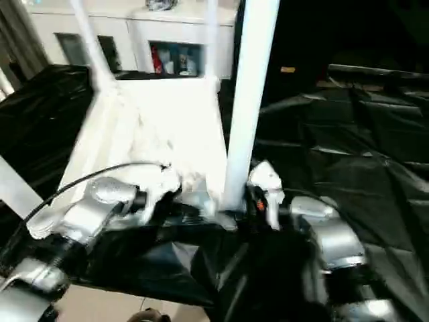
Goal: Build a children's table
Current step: Rotate leg to tighten
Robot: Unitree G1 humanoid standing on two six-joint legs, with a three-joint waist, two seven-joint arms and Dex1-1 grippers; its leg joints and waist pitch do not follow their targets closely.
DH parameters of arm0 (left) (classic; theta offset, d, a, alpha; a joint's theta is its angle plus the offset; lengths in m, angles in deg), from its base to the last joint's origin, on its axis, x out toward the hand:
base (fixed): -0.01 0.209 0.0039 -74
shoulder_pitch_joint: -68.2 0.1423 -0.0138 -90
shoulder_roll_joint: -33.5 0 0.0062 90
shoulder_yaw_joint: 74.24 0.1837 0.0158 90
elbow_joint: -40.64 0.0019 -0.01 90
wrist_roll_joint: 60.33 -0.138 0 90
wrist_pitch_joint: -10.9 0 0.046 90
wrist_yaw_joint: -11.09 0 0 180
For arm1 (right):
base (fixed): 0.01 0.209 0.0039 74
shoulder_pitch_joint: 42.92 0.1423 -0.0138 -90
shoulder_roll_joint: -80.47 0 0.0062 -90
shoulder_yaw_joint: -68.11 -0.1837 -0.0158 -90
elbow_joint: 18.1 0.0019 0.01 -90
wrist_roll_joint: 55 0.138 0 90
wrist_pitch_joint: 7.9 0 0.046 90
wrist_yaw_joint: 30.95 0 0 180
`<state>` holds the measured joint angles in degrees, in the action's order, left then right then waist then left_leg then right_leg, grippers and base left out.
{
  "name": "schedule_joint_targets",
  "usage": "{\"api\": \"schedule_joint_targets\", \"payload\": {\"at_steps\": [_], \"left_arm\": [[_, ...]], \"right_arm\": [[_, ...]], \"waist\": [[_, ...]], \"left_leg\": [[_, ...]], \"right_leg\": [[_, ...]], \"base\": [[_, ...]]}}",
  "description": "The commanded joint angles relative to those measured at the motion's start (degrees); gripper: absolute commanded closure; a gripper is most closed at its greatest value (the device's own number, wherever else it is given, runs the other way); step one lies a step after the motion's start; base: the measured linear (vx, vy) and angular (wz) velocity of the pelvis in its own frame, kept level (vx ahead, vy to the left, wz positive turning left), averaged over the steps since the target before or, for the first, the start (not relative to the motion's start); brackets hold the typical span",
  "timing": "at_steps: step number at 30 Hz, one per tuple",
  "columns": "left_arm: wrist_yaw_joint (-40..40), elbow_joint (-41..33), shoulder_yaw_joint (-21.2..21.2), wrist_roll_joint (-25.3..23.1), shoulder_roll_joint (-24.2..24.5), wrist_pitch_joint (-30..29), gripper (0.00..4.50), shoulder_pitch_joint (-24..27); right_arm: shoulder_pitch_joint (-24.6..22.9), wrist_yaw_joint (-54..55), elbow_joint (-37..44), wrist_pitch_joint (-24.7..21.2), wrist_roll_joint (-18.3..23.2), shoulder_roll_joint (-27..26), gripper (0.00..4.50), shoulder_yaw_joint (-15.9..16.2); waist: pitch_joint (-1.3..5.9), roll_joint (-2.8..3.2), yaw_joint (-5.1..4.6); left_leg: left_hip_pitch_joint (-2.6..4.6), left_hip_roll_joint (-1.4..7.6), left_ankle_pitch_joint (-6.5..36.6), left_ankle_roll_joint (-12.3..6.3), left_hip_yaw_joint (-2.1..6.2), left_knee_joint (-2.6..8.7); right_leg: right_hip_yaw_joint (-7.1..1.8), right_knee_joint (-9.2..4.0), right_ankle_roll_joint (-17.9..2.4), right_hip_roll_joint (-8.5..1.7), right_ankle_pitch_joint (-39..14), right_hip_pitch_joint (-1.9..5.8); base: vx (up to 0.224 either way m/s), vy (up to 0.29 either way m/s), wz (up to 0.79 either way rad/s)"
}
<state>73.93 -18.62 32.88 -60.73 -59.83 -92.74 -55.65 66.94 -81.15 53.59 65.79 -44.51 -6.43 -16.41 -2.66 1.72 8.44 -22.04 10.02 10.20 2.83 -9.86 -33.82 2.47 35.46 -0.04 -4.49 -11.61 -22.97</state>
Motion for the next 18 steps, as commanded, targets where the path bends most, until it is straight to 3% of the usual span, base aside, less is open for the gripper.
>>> {"api": "schedule_joint_targets", "payload": {"at_steps": [1,4,8,11,12,13,15,18], "left_arm": [[-3.58,0.75,-0.97,1.4,-4.13,0.35,4.5,-2.71],[-9.34,3.82,-2.02,0.7,-7.11,-0.48,4.5,-4.85],[-18.14,8.15,-3.14,-0.29,-12.15,-0.36,4.5,-7.44],[-20.01,9.52,-2.82,-0.55,-14.85,-0.11,4.5,-8.19],[-20.01,9.52,-2.82,-0.55,-14.85,-0.11,4.5,-8.19],[-19.59,9.77,-2.62,-0.77,-14.89,0.28,4.5,-8.3],[-18.01,9.72,-2.28,-0.85,-14.35,1.31,4.5,-8.2],[-14.99,8.94,-1.82,-0.32,-12.53,2.74,4.5,-7.45]], "right_arm": [[1.11,8.29,-4.06,-0.44,-1.19,-4.13,1.79,0.12],[1.98,15.7,-6.81,-1.99,-1.77,-7.55,1.79,-1.57],[3.4,25.53,-9.42,-3.42,-3.3,-12.39,1.79,-3.66],[3.82,26.65,-9.94,-1.02,-5.22,-14.31,1.79,-1.68],[3.82,26.65,-9.94,-1.02,-5.22,-14.31,1.79,-1.68],[3.86,25.79,-9.96,-0.59,-4.69,-14.51,1.24,-1.71],[3.97,24.56,-9.61,-0.36,-3.76,-14.32,1.1,-2.05],[3.86,22.25,-8.51,1.09,-3.8,-12.6,0.76,-1.85]], "waist": [[3.17,-1.18,-0.04],[3.26,-1.12,-0.62],[3.5,-0.75,-0.56],[3.55,-0.46,-0.49],[3.67,-0.65,-0.42],[3.75,-0.6,-0.37],[3.75,-0.58,-0.3],[3.7,-0.61,-0.26]], "left_leg": [[0.85,2.88,11.38,-1.37,1.02,4.4],[0.95,2.72,11.66,-0.7,1.05,4.43],[0.89,2.67,9.04,-1.6,0.84,4.11],[0.87,2.64,8.61,-1.33,0.97,4.15],[0.87,2.66,8.54,-1.76,0.96,4.09],[0.82,2.6,8.19,-2.1,0.95,4.01],[0.76,2.6,7.67,-3.2,0.91,3.95],[0.77,2.77,8.57,-3.26,0.96,4.09]], "right_leg": [[-2.04,-4.63,-11.8,-4.38,-12.57,2.56],[-2.11,-4.81,-11.29,-4.33,-12.78,2.54],[-2.22,-4.46,-11.66,-4.07,-6.72,2.54],[-2.1,-4.4,-11.89,-4.12,-5.34,2.74],[-2.08,-4.36,-11.92,-4.22,-4.33,2.94],[-2.08,-4.26,-11.95,-4.21,-3.56,3.03],[-2.05,-4.26,-12.09,-4.22,-2.71,3.02],[-2.03,-4.38,-11.98,-4.28,-4.5,3.02]], "base": [[0.0,0.0,0.0],[0.0,0.0,0.0],[0.0,0.0,0.0],[0.0,0.0,0.0],[0.0,0.0,0.0],[0.0,0.0,0.0],[0.0,0.0,0.0],[0.0,0.0,0.0]]}}
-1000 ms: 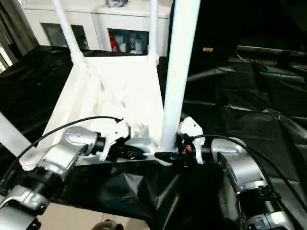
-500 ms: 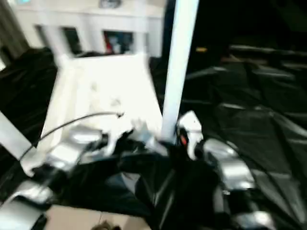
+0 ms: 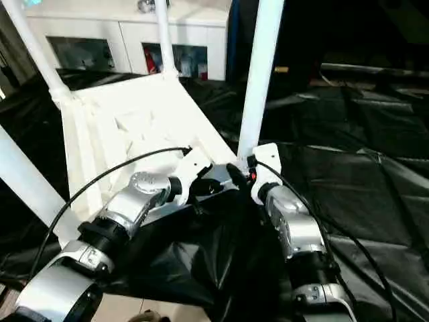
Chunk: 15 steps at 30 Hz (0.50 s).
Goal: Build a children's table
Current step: Rotate leg to tighten
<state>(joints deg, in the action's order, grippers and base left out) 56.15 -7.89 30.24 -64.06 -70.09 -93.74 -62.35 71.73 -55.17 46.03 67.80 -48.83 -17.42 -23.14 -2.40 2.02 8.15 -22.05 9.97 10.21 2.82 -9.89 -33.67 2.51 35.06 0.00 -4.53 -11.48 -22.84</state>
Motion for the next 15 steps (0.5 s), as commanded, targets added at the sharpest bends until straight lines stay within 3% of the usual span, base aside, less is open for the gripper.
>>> {"api": "schedule_joint_targets", "payload": {"at_steps": [1,3,6,8,10,12,15], "left_arm": [[4.17,-2.31,0.98,3.26,-1.55,4.22,4.5,-0.36],[5.56,-2.66,1.02,3.4,-0.9,4.86,4.5,-0.03],[11.25,-5.56,1.58,4.24,2.04,5.67,4.5,2.04],[14.21,-7.33,2.5,4.1,4.2,6.28,4.5,3.34],[15.95,-7.88,3.08,3.72,5.53,6.84,4.5,3.96],[17.47,-8.29,3.14,3.97,6.36,6.82,4.5,4.41],[22.81,-10.55,3.37,5.47,8.54,6.71,4.5,5.65]], "right_arm": [[-1.15,-5.89,-0.02,-0.97,1.03,-0.75,0.66,5.12],[-1.34,-8.39,0.9,-1.12,1.6,0.09,0.66,5.34],[-3.06,-18.42,5.62,-1.85,4.13,4.48,0.66,7.27],[-4.21,-24.3,8.68,-2.39,5.63,7.51,0.66,8.45],[-4.98,-28.24,10.27,-2.72,5.96,9.7,0.66,9.3],[-5.55,-31.16,11.4,-3.43,6.43,11.44,0.66,9.89],[-6.08,-36.41,11.64,-3.2,5.8,15.12,0.66,11.32]], "waist": [[3.43,-1.07,0.01],[3.38,-0.99,0.02],[3.23,-1.36,0.36],[3.18,-1.32,0.43],[3.11,-1.67,0.62],[3.05,-1.42,0.8],[3.14,-1.75,1.13]], "left_leg": [[0.8,2.82,8.65,-3.27,0.96,3.93],[0.78,2.85,8.66,-3.75,0.97,3.92],[0.76,3.02,9.23,-4.46,1.0,3.93],[0.69,3.15,8.87,-5.09,0.97,3.93],[0.63,3.19,8.98,-5.28,0.85,3.9],[0.83,3.34,9.84,-4.8,0.88,4.04],[0.88,3.38,10.04,-4.05,0.89,4.0]], "right_leg": [[-2.07,-3.98,-12.05,-4.19,-4.58,2.86],[-2.07,-3.93,-12.26,-4.19,-4.03,2.89],[-2.11,-3.99,-12.08,-4.44,-5.45,3.14],[-2.12,-3.95,-12.04,-4.36,-5.44,2.9],[-2.11,-4.02,-11.82,-4.32,-6.62,2.83],[-2.07,-4.12,-11.95,-4.29,-8.65,2.55],[-2.13,-4.09,-11.97,-4.51,-9.71,2.68]], "base": [[0.0,0.0,0.0],[0.0,0.0,0.0],[0.0,0.0,0.0],[0.0,0.0,0.0],[0.0,0.0,0.0],[0.0,0.0,0.0],[0.0,0.0,0.0]]}}
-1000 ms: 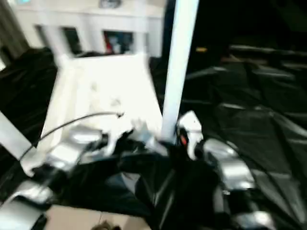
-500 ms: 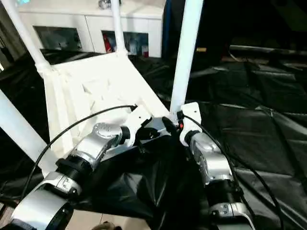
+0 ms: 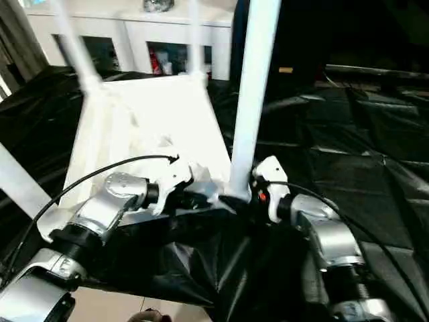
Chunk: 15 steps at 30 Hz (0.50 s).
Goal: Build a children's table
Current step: Rotate leg to tighten
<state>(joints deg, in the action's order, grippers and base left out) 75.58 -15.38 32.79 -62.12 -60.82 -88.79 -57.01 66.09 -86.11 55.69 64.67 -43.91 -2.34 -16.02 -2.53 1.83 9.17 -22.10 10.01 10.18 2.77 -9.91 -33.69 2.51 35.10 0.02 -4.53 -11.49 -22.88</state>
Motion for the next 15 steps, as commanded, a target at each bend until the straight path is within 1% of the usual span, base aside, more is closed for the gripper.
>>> {"api": "schedule_joint_targets", "payload": {"at_steps": [1,2,3,8,9,10,11,12,13,14,15], "left_arm": [[3.99,-3.4,0.84,3.74,-0.46,1.66,4.5,0.46],[4.9,-3.92,0.89,3.96,0.01,1.51,4.5,0.7],[5.4,-4.15,0.97,4.02,0.32,1.47,4.5,0.83],[8.86,-5.18,1.34,4.17,2.72,1.67,4.5,1.63],[9.24,-5.2,1.22,4.13,3.05,1.77,4.5,1.72],[9.55,-5.31,1.13,4.14,3.33,1.68,4.5,1.8],[9.82,-5.56,1.13,4.19,3.6,1.47,4.5,1.92],[9.94,-5.68,1.15,4.21,3.74,1.41,4.5,1.99],[10.25,-6.03,1.2,4.27,4.05,1.24,4.5,2.2],[10.41,-6.33,1.21,4.29,4.3,1.11,4.5,2.41],[10.41,-6.33,1.21,4.29,4.3,1.11,4.5,2.41]], "right_arm": [[-0.46,-5.97,1.98,0.02,0.75,0.46,0.66,4.38],[-0.43,-6.73,2.01,0.23,0.53,1.13,0.66,4.74],[-0.42,-7.1,2.04,0.37,0.32,1.46,0.66,4.99],[0.0,-9.36,2.23,0.06,-0.25,3.1,0.66,6.09],[0.17,-9.55,2.3,-0.14,-0.06,3.05,0.92,5.9],[0.28,-9.87,2.52,-0.58,0.36,3.03,0.92,5.74],[0.32,-10.22,2.72,-0.89,0.66,3.1,0.92,5.75],[0.31,-10.4,2.79,-1.02,0.75,3.16,1.02,5.83],[0.27,-10.96,2.95,-1.3,0.86,3.38,1.02,6.13],[0.03,-11.52,3.12,-1.32,0.68,3.63,1.28,6.62],[0.03,-11.52,3.12,-1.32,0.68,3.63,1.34,6.62]], "waist": [[3.29,-1.54,0.14],[3.33,-1.48,0.26],[3.38,-1.5,0.33],[3.43,-1.49,0.6],[3.45,-1.47,0.56],[3.43,-1.44,0.57],[3.38,-1.56,0.57],[3.4,-1.52,0.59],[3.4,-1.68,0.56],[3.37,-1.78,0.63],[3.39,-1.73,0.63]], "left_leg": [[0.84,3.33,9.68,-4.16,0.88,3.97],[0.81,3.32,8.77,-4.82,0.79,3.83],[0.82,3.3,8.39,-4.96,0.79,3.78],[0.84,3.34,7.92,-5.08,0.78,3.71],[0.87,3.36,8.01,-5.03,0.79,3.74],[0.89,3.35,8.21,-4.95,0.79,3.73],[0.84,3.37,8.42,-4.73,0.82,3.81],[0.89,3.39,8.5,-4.64,0.81,3.81],[0.91,3.38,8.53,-4.61,0.77,3.78],[0.87,3.38,7.97,-4.71,0.8,3.79],[0.89,3.38,7.84,-4.73,0.78,3.76]], "right_leg": [[-2.17,-4.01,-12.04,-4.51,-9.07,2.71],[-2.15,-3.86,-12.33,-4.37,-7.46,2.5],[-2.13,-3.78,-12.43,-4.36,-7.0,2.51],[-2.05,-3.6,-12.92,-4.31,-6.77,2.4],[-2.05,-3.63,-12.97,-4.33,-6.83,2.4],[-2.05,-3.67,-13.01,-4.34,-7.0,2.37],[-2.06,-3.63,-13.03,-4.37,-7.32,2.45],[-2.06,-3.66,-13.04,-4.37,-7.43,2.39],[-2.06,-3.66,-13.02,-4.33,-7.36,2.39],[-2.06,-3.54,-13.03,-4.37,-6.81,2.44],[-2.07,-3.54,-13.04,-4.37,-6.61,2.41]], "base": [[0.0,0.0,0.0],[0.0,0.0,0.0],[0.0,0.0,0.0],[0.0,0.0,0.0],[0.0,0.0,0.0],[0.0,0.0,0.0],[0.0,0.0,0.0],[0.0,0.0,0.0],[0.0,0.0,0.0],[0.0,0.0,0.0],[0.0,0.0,0.0]]}}
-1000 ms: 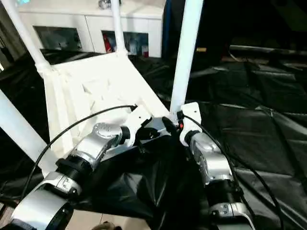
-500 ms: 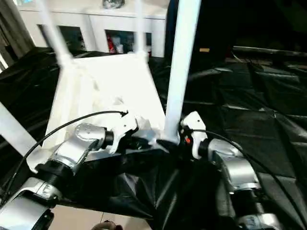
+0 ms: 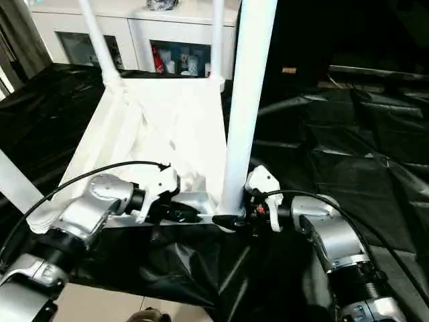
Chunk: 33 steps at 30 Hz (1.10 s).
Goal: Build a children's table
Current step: Rotate leg to tighten
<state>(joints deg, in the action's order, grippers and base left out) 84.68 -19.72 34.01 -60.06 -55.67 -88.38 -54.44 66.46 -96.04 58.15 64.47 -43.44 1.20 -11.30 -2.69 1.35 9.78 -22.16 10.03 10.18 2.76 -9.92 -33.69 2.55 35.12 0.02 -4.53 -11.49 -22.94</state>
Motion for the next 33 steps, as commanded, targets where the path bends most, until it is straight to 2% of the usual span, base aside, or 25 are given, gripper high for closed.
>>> {"api": "schedule_joint_targets", "payload": {"at_steps": [1,2,5,10,12,15,16,18,19,20,21,22,23,24,25,26,28,30,33], "left_arm": [[1.37,-2.33,0.01,2.28,-0.63,0.51,4.5,0.07],[1.39,-2.42,0.02,2.3,-0.58,0.45,4.5,0.13],[1.48,-2.81,0.13,2.5,-0.42,0.24,4.5,0.37],[-0.25,-2.87,-0.21,2.46,-1.31,-0.01,4.5,0.63],[-3.9,-0.93,-1.36,2.17,-3.1,-0.37,4.5,-0.33],[-11.49,3.25,-3.53,1.53,-6.97,-0.67,4.5,-2.8],[-11.49,3.25,-3.53,1.53,-6.97,-0.67,4.5,-2.8],[-20.81,7.58,-4.31,-0.51,-11.36,-2.07,4.5,-6.13],[-23.73,8.84,-4.66,-0.82,-13.04,-2.68,4.5,-7.2],[-25.25,9.47,-4.89,-0.9,-13.98,-3.0,4.5,-7.75],[-25.25,9.47,-4.89,-0.9,-13.98,-3.0,4.5,-7.75],[-27.69,10.32,-5.24,-1.0,-15.5,-3.47,4.5,-8.63],[-27.69,10.32,-5.24,-1.0,-15.5,-3.47,4.5,-8.63],[-29.22,10.73,-5.34,-1.1,-16.65,-3.6,4.5,-9.2],[-30.79,11.0,-5.21,-1.23,-18.22,-3.63,4.5,-9.81],[-30.96,11.16,-4.97,-1.34,-19.31,-3.21,4.5,-10.13],[-30.43,11.48,-4.82,-1.56,-19.77,-2.54,4.5,-10.3],[-28.99,11.24,-4.52,-1.52,-19.52,-1.97,4.5,-10.08],[-27.28,10.65,-4.07,-1.3,-18.68,-1.14,4.5,-9.58]], "right_arm": [[-0.43,-1.74,0.72,-1.14,0.42,0.12,1.34,2.18],[-0.43,-1.75,0.73,-1.18,0.5,0.11,1.47,2.23],[-0.52,-2.11,1.02,-1.54,0.65,0.0,1.71,2.28],[-1.02,-1.13,1.52,-2.3,1.56,-1.23,1.78,1.56],[-0.68,2.61,0.35,-2.23,1.41,-3.16,1.79,0.21],[0.72,13.4,-4.28,-1.76,-0.48,-8.04,1.8,-2.77],[0.72,13.4,-4.28,-1.76,-0.48,-8.04,1.8,-2.77],[1.89,27.29,-9.58,-3.06,-3.07,-14.01,1.8,-5.28],[2.12,31.52,-10.7,-4.01,-3.66,-15.99,1.8,-5.98],[2.21,33.74,-11.19,-4.61,-3.94,-17.08,1.8,-6.34],[2.21,33.74,-11.19,-4.61,-3.94,-17.08,1.81,-6.34],[2.42,36.83,-11.78,-5.21,-4.29,-18.75,1.81,-6.87],[2.42,36.83,-11.78,-5.21,-4.29,-18.75,1.81,-6.87],[2.72,39.21,-12.45,-5.01,-4.87,-19.92,1.81,-7.0],[3.38,41.54,-13.64,-3.86,-6.4,-21.06,1.81,-6.31],[3.95,42.22,-14.6,-1.97,-7.7,-21.59,1.81,-5.47],[4.43,41.95,-15.19,-0.3,-7.46,-22.2,1.81,-5.91],[4.73,39.89,-14.58,0.18,-5.45,-22.7,1.11,-7.2],[4.88,38.08,-13.75,0.05,-4.61,-22.24,1.01,-7.26]], "waist": [[3.56,-1.25,0.02],[3.5,-1.42,0.03],[3.48,-1.45,0.04],[3.53,-1.37,0.06],[3.5,-1.43,-0.03],[3.22,-1.45,-0.47],[3.14,-1.45,-0.62],[3.23,-1.02,-1.27],[3.23,-1.11,-1.54],[3.4,-0.96,-1.76],[3.48,-0.97,-1.76],[3.59,-0.68,-1.63],[3.64,-0.71,-1.59],[3.77,-0.87,-1.58],[3.77,-0.24,-1.67],[3.84,-0.23,-1.69],[3.79,-0.21,-1.67],[3.86,-0.14,-1.63],[3.76,-0.12,-1.65]], "left_leg": [[0.96,3.37,7.71,-4.73,0.78,3.74],[0.95,3.33,7.44,-4.89,0.77,3.74],[0.96,3.3,7.79,-4.81,0.75,3.74],[0.97,3.27,7.61,-4.6,0.76,3.68],[0.93,3.22,7.87,-4.36,0.81,3.7],[1.02,2.97,10.4,-2.7,0.8,4.03],[1.05,2.88,11.14,-2.18,0.85,4.1],[1.23,2.84,13.01,-0.11,1.16,4.4],[1.23,2.79,12.98,0.11,1.06,4.44],[1.26,2.7,12.46,0.38,1.18,4.39],[1.27,2.71,12.05,0.11,1.09,4.33],[1.0,2.67,10.67,-0.5,1.09,4.16],[1.06,2.67,10.15,-0.82,1.01,4.1],[0.84,2.56,8.88,-1.58,1.03,3.98],[0.87,2.62,8.54,-1.57,0.97,3.95],[1.04,2.55,9.25,-1.35,0.97,3.95],[0.98,2.57,9.99,-1.4,0.99,3.98],[0.91,2.65,10.17,-1.88,1.04,4.02],[0.93,2.7,11.09,-2.16,1.08,4.17]], "right_leg": [[-2.12,-3.52,-13.12,-4.39,-6.31,2.48],[-2.09,-3.49,-13.2,-4.33,-6.03,2.47],[-2.11,-3.55,-13.09,-4.37,-6.72,2.5],[-2.11,-3.51,-13.13,-4.36,-6.4,2.52],[-2.09,-3.52,-13.28,-4.35,-6.42,2.51],[-2.19,-4.2,-12.25,-4.4,-11.73,2.37],[-2.18,-4.4,-11.95,-4.48,-13.35,2.32],[-2.16,-4.69,-10.73,-4.57,-16.96,2.36],[-2.23,-4.75,-10.6,-4.43,-16.72,2.24],[-2.19,-4.74,-10.38,-4.38,-15.4,2.39],[-2.25,-4.68,-10.43,-4.35,-14.42,2.43],[-2.3,-4.43,-10.58,-4.36,-11.91,2.6],[-2.29,-4.42,-10.68,-4.26,-10.66,2.49],[-2.2,-4.12,-10.82,-4.19,-8.33,2.78],[-2.21,-4.13,-11.09,-4.06,-7.05,2.43],[-2.1,-4.24,-11.33,-4.11,-7.32,2.6],[-2.14,-4.33,-11.39,-4.21,-7.72,2.68],[-2.15,-4.27,-11.36,-4.22,-6.92,2.79],[-2.1,-4.34,-11.4,-4.18,-7.54,2.82]], "base": [[0.0,0.0,0.0],[0.0,0.0,0.0],[0.0,0.0,0.0],[0.0,0.0,0.0],[0.0,0.0,0.0],[0.0,0.0,0.0],[0.0,0.0,0.0],[0.0,0.0,0.0],[0.0,0.0,0.0],[0.0,0.0,0.0],[0.0,0.0,0.0],[0.0,0.0,0.0],[0.0,0.0,0.0],[0.0,0.0,0.0],[0.0,0.0,0.0],[0.0,0.0,0.0],[0.0,0.0,0.0],[0.0,0.0,0.0],[0.0,0.0,0.0]]}}
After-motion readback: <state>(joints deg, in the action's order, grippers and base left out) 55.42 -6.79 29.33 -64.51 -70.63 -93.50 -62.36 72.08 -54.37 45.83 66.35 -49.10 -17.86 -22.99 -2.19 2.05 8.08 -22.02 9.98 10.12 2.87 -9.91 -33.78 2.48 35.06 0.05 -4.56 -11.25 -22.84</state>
